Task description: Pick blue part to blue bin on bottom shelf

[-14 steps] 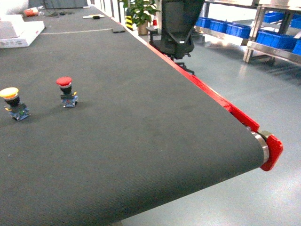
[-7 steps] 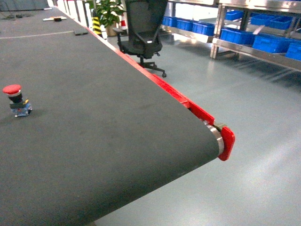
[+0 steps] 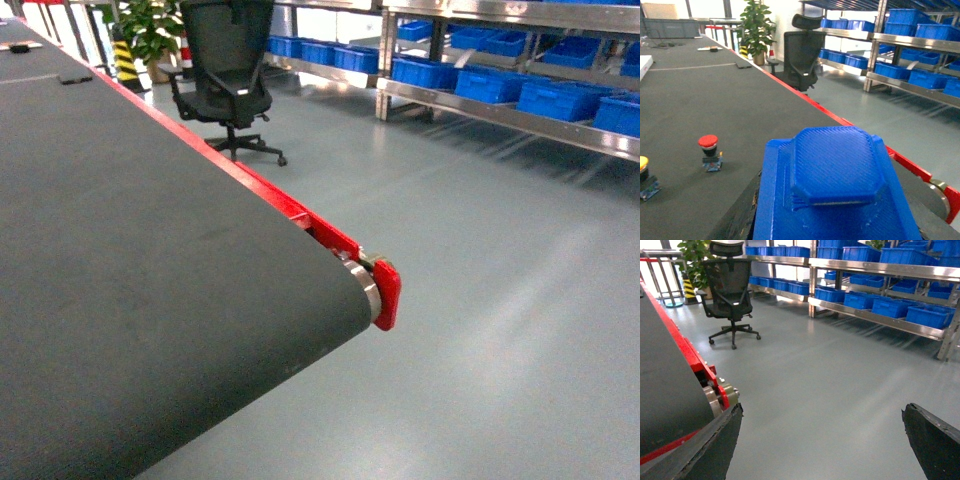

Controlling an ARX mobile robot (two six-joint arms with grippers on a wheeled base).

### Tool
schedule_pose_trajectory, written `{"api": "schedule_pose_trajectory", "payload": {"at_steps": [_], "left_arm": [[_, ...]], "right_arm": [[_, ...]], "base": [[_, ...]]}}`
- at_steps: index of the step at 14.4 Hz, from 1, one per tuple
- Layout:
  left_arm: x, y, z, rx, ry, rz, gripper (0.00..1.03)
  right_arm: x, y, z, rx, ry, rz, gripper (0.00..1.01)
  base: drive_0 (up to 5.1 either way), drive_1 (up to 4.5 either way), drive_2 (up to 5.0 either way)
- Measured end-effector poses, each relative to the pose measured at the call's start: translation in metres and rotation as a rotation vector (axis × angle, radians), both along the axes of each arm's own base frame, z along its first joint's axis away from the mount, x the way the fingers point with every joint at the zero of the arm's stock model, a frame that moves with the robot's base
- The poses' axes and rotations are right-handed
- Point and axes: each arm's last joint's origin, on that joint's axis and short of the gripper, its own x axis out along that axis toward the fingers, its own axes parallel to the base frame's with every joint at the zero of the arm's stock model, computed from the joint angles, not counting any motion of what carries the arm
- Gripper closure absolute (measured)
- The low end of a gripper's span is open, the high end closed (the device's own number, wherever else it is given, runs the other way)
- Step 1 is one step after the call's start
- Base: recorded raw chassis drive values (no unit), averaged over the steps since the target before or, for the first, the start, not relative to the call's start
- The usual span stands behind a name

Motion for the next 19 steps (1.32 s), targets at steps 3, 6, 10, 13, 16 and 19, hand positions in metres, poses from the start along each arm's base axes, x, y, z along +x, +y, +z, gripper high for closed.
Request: {"api": "schedule_pose_trajectory", "payload": {"at_steps": [3, 6, 10, 13, 16, 19], "left_arm": [[0.0, 0.0, 0.0, 0.0, 0.0, 0.0, 0.59], [0.0, 0.0, 0.0, 0.0, 0.0, 0.0, 0.59], [0.0, 0.0, 0.0, 0.0, 0.0, 0.0, 0.59], [0.0, 0.0, 0.0, 0.0, 0.0, 0.0, 0.59], [0.0, 0.0, 0.0, 0.0, 0.0, 0.0, 0.59], [0.0, 0.0, 0.0, 0.0, 0.0, 0.0, 0.59]], "right_arm": [[0.0, 0.0, 0.0, 0.0, 0.0, 0.0, 0.03], [0.0, 0.0, 0.0, 0.0, 0.0, 0.0, 0.03], [0.0, 0.0, 0.0, 0.0, 0.0, 0.0, 0.03], [0.0, 0.0, 0.0, 0.0, 0.0, 0.0, 0.03], [0.0, 0.0, 0.0, 0.0, 0.0, 0.0, 0.03], [0.0, 0.0, 0.0, 0.0, 0.0, 0.0, 0.03]], "base": [[-1.6, -1.65, -1.6], [-1.6, -1.65, -1.6], [-1.6, -1.63, -1.6], [-1.6, -1.56, -1.6], [-1.6, -1.64, -1.6], [-1.5, -1.54, -1.5]]}}
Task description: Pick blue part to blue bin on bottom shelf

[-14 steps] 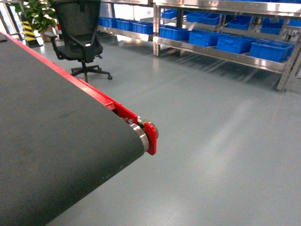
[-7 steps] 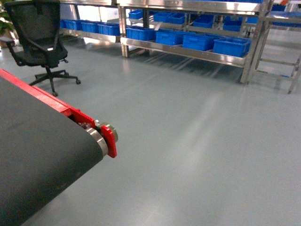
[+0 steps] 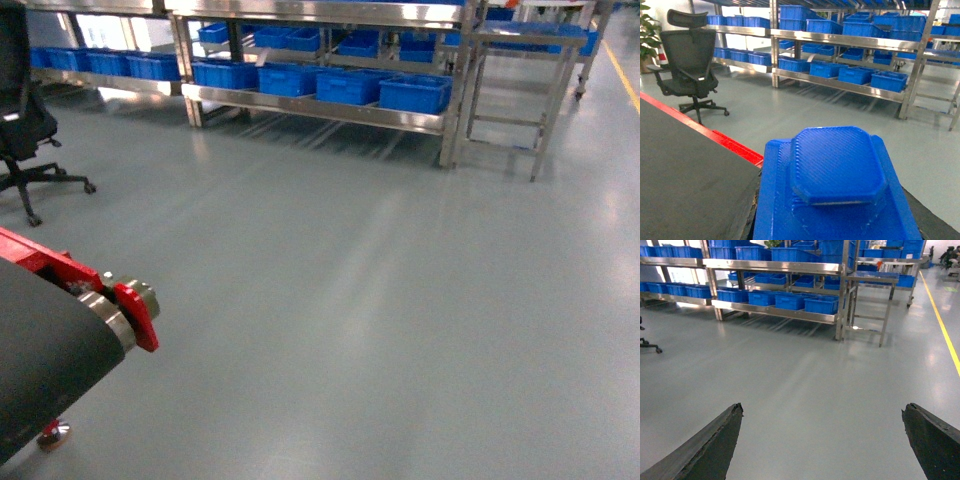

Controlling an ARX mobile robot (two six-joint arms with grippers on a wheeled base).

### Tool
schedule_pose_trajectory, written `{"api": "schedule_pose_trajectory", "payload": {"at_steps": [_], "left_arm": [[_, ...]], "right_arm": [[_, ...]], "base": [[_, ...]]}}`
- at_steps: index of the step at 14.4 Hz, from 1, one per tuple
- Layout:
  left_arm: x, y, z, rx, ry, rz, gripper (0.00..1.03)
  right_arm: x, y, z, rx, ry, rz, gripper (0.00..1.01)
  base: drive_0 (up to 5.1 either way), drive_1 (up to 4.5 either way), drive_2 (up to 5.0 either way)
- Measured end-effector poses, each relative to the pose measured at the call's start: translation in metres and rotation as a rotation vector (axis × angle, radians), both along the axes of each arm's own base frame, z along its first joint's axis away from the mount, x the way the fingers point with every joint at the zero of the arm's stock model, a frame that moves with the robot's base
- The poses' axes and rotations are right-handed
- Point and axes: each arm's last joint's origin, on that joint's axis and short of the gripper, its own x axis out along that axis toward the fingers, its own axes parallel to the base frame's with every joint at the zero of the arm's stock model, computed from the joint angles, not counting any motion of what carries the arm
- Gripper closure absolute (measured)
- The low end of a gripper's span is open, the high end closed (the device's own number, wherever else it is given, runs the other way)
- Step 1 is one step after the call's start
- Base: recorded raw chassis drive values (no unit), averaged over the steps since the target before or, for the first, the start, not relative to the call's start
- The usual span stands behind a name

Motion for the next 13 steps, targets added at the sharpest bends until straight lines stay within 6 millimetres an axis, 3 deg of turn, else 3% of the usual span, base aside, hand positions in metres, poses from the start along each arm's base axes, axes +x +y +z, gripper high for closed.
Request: {"api": "schedule_pose_trajectory", "payload": {"at_steps": [13], "left_arm": [[0.0, 0.0, 0.0, 0.0, 0.0, 0.0, 0.59]], "right_arm": [[0.0, 0.0, 0.0, 0.0, 0.0, 0.0, 0.03]], "base": [[-1.6, -1.64, -1.6]]}}
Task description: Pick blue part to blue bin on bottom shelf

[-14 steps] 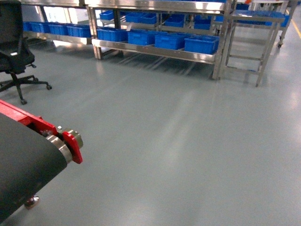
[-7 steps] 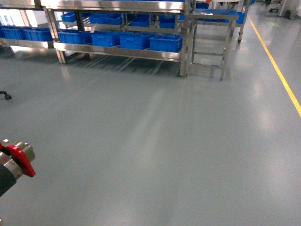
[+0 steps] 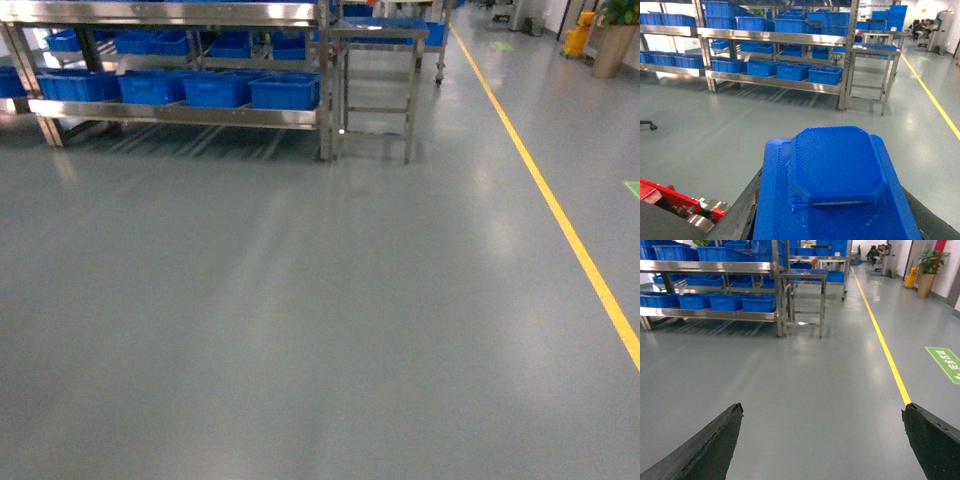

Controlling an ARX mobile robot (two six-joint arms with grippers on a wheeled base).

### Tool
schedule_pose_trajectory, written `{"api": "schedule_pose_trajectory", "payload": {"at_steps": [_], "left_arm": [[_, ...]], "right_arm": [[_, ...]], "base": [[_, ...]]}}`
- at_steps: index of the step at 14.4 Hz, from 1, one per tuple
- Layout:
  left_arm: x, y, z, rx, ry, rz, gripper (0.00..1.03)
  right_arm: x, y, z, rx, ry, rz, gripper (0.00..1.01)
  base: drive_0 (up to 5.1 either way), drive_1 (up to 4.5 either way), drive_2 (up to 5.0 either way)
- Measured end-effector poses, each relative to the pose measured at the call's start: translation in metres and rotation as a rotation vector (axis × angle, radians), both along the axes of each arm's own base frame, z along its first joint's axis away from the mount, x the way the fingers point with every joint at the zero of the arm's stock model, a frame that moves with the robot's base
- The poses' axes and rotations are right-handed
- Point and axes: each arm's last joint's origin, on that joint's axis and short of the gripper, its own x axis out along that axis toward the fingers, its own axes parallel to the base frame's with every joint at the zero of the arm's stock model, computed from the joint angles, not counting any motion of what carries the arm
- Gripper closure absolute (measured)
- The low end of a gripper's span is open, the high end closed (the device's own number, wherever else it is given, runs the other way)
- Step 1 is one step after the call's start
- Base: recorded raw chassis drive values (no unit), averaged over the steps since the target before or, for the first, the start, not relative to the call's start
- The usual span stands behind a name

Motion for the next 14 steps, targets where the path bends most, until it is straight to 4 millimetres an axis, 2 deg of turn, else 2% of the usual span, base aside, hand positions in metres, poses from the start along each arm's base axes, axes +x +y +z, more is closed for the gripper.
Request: {"api": "schedule_pose_trajectory", "payload": {"at_steps": [11, 14], "left_arm": [[0.0, -0.0003, -0.0001, 0.001, 0.001, -0.004, 0.59], [0.0, -0.0004, -0.0002, 0.001, 0.001, -0.005, 0.6]], "right_arm": [[0.0, 0.0, 0.0, 0.0, 0.0, -0.001, 0.03], [0.0, 0.0, 0.0, 0.0, 0.0, -0.001, 0.03]], "base": [[-1.4, -1.43, -1.4], [-0.1, 3.8, -4.0]]}}
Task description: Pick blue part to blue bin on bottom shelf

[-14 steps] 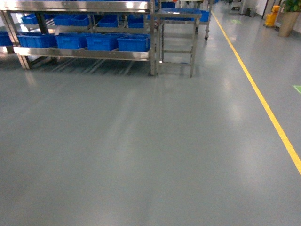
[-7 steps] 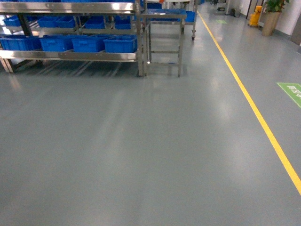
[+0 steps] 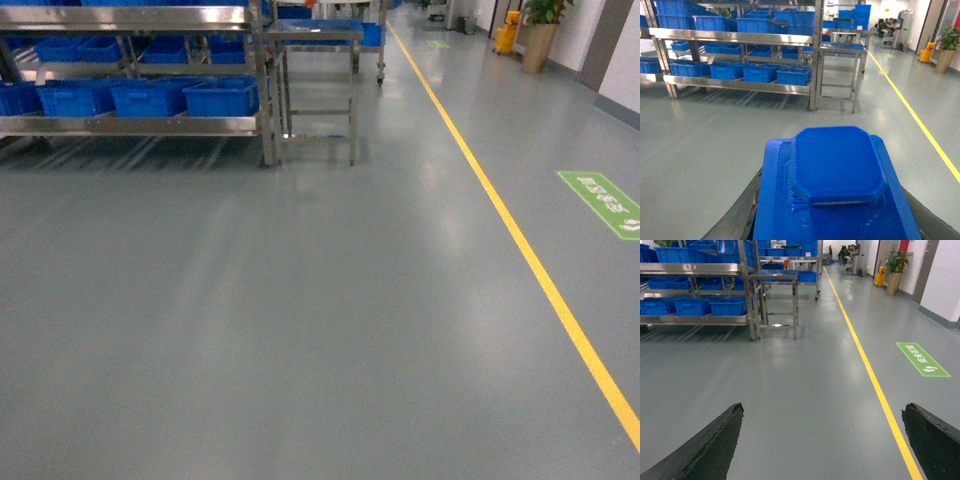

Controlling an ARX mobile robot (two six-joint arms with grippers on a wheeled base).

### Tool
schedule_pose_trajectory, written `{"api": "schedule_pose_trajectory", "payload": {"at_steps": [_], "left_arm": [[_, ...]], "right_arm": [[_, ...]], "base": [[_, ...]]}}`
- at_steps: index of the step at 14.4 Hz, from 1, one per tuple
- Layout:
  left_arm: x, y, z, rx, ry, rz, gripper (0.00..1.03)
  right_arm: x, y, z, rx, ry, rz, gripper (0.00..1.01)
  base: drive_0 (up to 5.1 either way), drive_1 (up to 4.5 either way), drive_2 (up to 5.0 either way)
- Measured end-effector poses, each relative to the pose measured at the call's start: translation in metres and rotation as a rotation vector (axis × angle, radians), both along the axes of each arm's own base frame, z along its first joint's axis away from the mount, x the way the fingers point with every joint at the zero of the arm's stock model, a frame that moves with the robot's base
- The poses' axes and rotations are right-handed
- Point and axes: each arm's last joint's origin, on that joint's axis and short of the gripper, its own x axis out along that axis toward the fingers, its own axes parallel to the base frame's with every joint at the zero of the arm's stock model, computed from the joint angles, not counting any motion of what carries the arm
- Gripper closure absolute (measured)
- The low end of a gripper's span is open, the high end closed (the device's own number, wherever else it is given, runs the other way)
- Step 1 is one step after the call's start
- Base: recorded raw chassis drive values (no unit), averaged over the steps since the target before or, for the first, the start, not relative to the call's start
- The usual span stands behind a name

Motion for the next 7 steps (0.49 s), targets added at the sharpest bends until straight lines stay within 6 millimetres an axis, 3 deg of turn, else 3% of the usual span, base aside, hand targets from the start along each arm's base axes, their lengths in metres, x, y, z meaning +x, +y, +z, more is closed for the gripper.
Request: {"api": "schedule_pose_trajectory", "payload": {"at_steps": [7], "left_arm": [[0.0001, 0.0, -0.0003, 0.001, 0.002, 0.0, 0.6]], "right_arm": [[0.0, 0.0, 0.0, 0.0, 0.0, 0.0, 0.03]], "base": [[-0.1, 4.02, -4.2]]}}
